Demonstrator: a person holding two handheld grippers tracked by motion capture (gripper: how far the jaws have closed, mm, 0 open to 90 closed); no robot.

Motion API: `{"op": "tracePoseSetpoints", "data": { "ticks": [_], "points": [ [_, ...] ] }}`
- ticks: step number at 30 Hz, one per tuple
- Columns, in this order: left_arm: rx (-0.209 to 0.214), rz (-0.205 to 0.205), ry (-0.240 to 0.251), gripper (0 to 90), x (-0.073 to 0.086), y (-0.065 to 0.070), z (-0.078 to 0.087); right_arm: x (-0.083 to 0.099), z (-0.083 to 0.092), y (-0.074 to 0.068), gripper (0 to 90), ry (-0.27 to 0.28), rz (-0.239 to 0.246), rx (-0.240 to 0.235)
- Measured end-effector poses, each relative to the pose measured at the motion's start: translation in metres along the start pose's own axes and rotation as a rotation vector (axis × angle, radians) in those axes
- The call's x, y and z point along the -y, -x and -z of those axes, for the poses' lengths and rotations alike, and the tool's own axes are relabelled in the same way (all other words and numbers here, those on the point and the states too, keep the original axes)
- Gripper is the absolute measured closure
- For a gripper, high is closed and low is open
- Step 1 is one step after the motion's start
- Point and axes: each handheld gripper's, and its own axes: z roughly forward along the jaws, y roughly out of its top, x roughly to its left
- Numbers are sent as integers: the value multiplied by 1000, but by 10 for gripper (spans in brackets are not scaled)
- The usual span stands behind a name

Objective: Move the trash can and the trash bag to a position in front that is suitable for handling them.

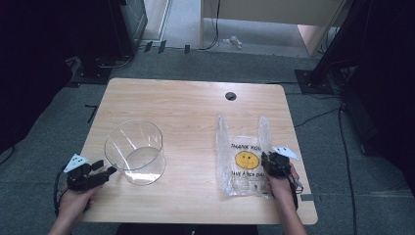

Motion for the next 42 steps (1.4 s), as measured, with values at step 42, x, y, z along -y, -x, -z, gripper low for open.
{"op": "tracePoseSetpoints", "data": {
  "ticks": [42],
  "points": [
    [101,-128,80,662,-18,120,-39,1,34,-149,694,91,175,-314]
  ]
}}
